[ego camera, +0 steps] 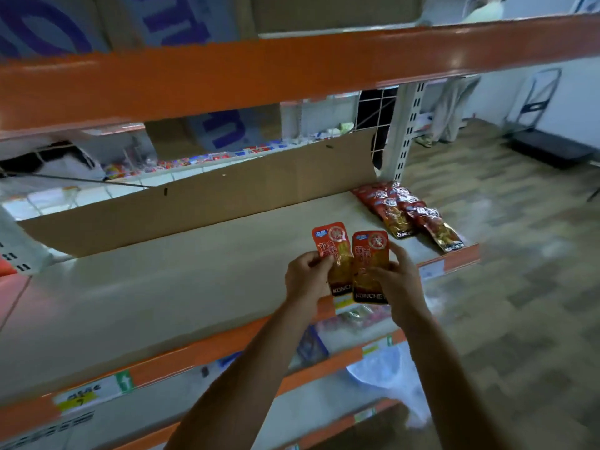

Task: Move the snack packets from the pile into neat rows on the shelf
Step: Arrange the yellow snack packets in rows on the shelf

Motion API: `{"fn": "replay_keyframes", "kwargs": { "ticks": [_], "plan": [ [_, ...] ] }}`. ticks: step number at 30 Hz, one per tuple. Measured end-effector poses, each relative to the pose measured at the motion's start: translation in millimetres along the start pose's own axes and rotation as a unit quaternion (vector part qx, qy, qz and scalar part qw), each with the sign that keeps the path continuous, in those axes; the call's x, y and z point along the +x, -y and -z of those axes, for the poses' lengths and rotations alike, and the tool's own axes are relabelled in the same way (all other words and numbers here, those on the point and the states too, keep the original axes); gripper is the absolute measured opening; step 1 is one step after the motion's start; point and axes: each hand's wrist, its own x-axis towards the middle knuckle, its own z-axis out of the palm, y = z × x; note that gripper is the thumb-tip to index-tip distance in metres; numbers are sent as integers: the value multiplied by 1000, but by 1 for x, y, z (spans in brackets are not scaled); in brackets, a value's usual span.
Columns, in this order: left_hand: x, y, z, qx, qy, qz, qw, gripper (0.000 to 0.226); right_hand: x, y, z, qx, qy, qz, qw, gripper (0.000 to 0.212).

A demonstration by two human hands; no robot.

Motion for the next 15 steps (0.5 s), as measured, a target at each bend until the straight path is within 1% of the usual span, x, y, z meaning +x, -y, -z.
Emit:
{"fn": "replay_keyframes", "kwargs": {
  "ticks": [6, 8, 11, 15],
  "plan": [
    [38, -13, -40, 49, 35, -4, 998, 11, 42, 4, 18, -11, -55, 6, 998, 65],
    [50, -15, -52, 52, 40, -4, 998, 15, 56, 6, 23, -21, -79, 17, 997, 62],
    [63, -14, -68, 51, 43, 0, 998, 9, 75, 6, 33, -29, -120, 20, 992, 53],
    [71, -15, -89, 32, 37, 15, 999, 6, 97, 7, 51, -14, -139, 22, 990, 38]
  ]
}}
